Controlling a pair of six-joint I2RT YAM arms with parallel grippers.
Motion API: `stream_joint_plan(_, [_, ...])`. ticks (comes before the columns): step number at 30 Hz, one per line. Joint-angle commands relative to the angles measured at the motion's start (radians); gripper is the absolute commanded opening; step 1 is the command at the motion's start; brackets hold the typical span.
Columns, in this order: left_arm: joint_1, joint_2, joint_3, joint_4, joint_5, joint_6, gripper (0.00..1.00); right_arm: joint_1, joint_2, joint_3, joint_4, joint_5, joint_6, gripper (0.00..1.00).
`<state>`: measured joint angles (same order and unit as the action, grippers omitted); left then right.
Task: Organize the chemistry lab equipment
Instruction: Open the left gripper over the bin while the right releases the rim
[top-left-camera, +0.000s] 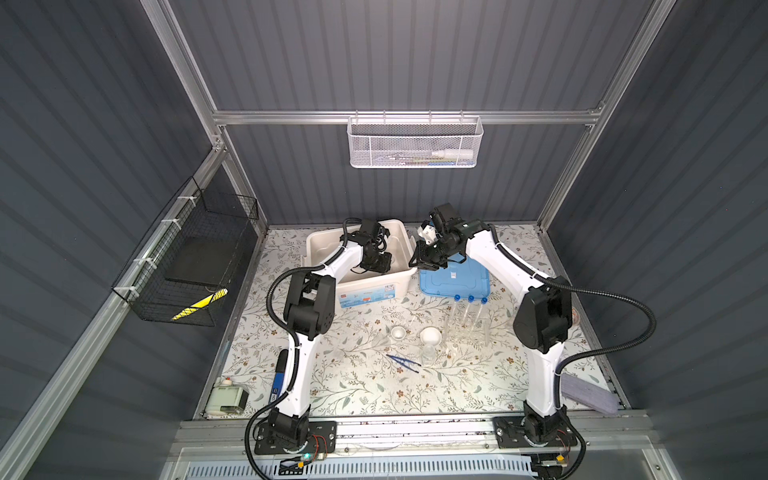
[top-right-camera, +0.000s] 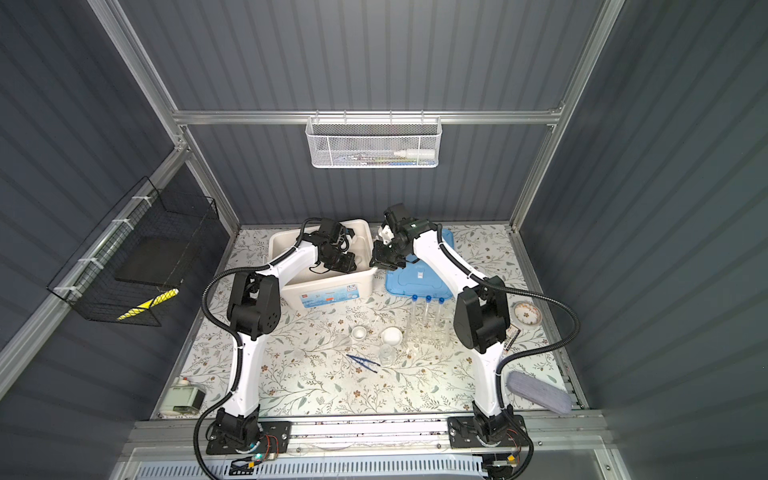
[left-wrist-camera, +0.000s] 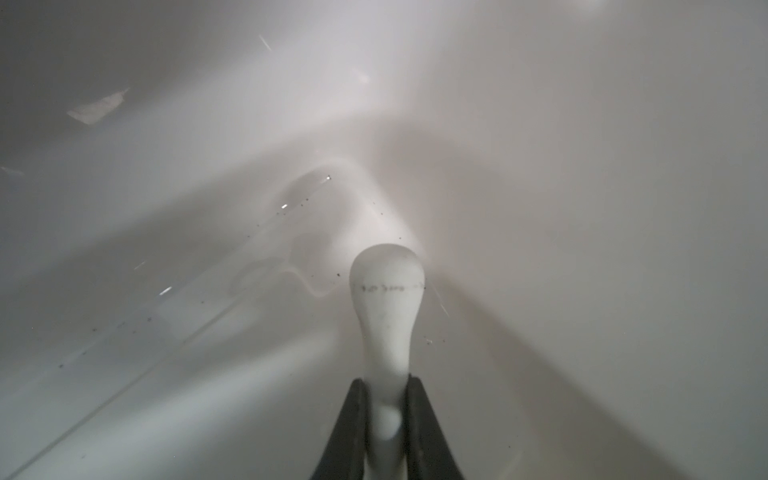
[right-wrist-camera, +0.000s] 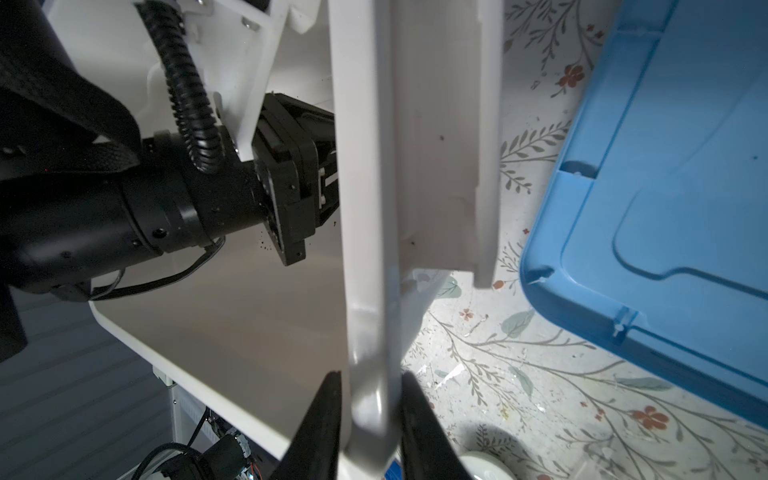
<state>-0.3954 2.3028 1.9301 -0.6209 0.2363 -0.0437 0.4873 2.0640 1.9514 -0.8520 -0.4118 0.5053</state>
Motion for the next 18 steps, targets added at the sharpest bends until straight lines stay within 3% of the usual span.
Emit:
stream_joint_plan(1, [0.004,0.039,0.024,-0.021,0.002,-0.025,0.06,0.007,-0.037,-0.017,0.02,0.004,0.017,0.29])
stream_joint_plan(8, [0.004,0.05,0.037,-0.055,0.0,-0.029,0.18,0.007,-0.073,-0.062,0.087,0.002,0.033,0.35])
stream_joint_plan(11, [0.004,0.018,0.039,-0.047,-0.002,-0.04,0.39,0.006,-0.08,-0.063,0.098,0.004,0.031,0.39])
stream_joint_plan(14, [0.003,-0.025,0.063,-0.058,-0.004,-0.045,0.52,0.006,-0.083,-0.062,0.099,0.011,0.03,0.45])
stream_joint_plan(16, [0.003,-0.069,0.067,-0.054,-0.019,-0.05,0.68,0.006,-0.089,-0.064,0.105,0.021,0.03,0.48])
stream_joint_plan(18, [0.003,-0.115,0.057,-0.039,-0.033,-0.048,0.78,0.006,-0.098,-0.066,0.109,0.041,0.028,0.52])
